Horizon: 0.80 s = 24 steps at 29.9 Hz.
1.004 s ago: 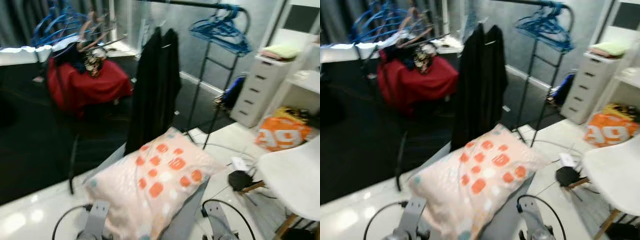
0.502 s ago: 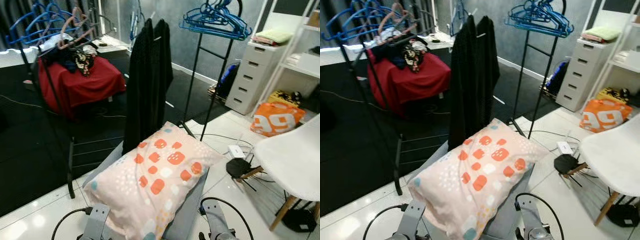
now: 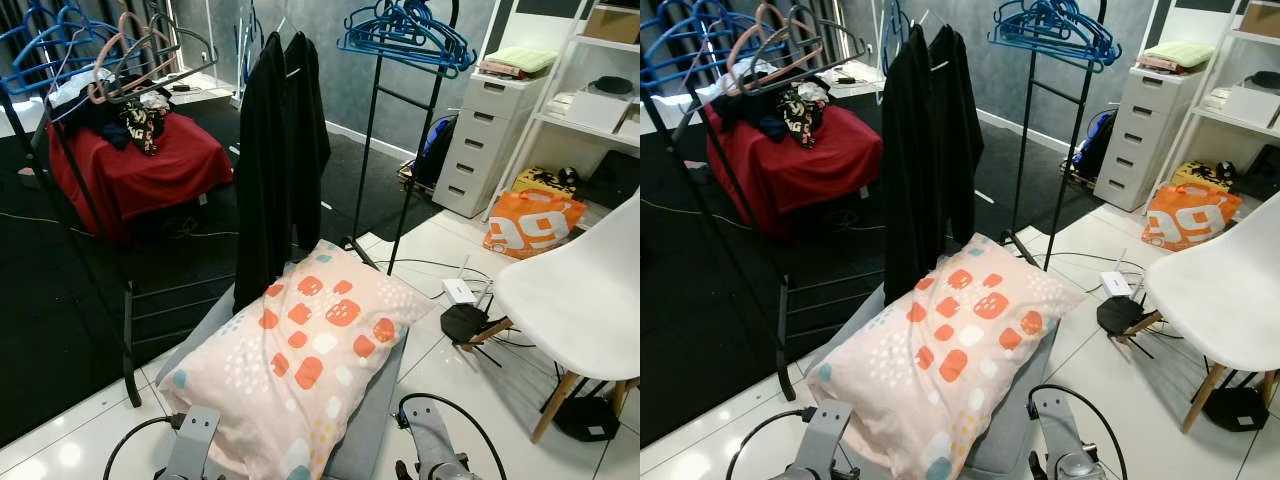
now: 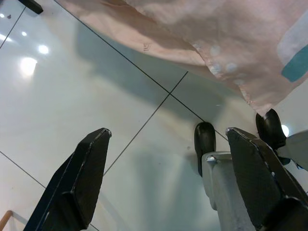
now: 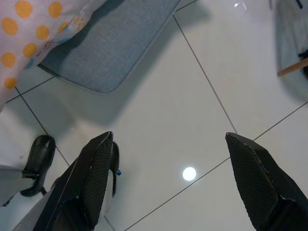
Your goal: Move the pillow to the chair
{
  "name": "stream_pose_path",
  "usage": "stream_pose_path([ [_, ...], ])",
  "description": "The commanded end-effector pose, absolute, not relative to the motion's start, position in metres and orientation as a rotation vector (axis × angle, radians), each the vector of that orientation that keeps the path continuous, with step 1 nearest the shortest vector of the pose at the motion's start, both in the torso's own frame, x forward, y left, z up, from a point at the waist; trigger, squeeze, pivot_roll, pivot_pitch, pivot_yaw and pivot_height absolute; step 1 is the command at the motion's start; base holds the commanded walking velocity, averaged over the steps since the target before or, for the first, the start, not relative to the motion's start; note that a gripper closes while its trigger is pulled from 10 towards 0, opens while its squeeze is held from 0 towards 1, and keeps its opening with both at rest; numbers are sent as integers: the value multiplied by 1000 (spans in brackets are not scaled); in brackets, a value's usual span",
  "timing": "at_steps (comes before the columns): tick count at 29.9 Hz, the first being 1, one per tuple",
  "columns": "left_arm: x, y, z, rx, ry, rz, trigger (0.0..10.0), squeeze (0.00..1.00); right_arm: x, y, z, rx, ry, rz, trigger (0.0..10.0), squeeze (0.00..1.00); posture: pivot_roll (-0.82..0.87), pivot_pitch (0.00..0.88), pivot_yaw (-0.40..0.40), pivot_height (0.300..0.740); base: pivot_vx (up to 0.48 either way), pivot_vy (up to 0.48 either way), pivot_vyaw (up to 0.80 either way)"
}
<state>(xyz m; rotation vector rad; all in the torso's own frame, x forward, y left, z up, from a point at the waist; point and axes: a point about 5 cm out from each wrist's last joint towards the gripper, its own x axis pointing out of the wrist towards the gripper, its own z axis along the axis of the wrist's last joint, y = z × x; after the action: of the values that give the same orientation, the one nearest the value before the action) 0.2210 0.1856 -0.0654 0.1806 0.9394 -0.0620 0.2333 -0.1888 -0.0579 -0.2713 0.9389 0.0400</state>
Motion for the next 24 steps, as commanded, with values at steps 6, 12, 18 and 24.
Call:
stream_pose_path([
  [6, 220, 187, -66, 133, 941, -66, 10000, 0, 237, -191, -55, -277, 902, -8, 10000, 0, -106, 0, -50, 738, 0, 0, 0],
  [12, 222, 186, -64, 135, 915, -72, 10000, 0, 238, -191, -54, -223, 876, -35, 10000, 0, -97, 0, -56, 738, 0, 0, 0],
  [18, 222, 186, -64, 127, 911, -69, 10000, 0, 236, -188, -56, -135, 892, -20, 10000, 0, -107, 0, -57, 738, 0, 0, 0],
  [24, 221, 186, -65, 97, 913, -66, 10000, 0, 235, -185, -56, -69, 884, -22, 10000, 0, -103, 0, -56, 738, 0, 0, 0],
])
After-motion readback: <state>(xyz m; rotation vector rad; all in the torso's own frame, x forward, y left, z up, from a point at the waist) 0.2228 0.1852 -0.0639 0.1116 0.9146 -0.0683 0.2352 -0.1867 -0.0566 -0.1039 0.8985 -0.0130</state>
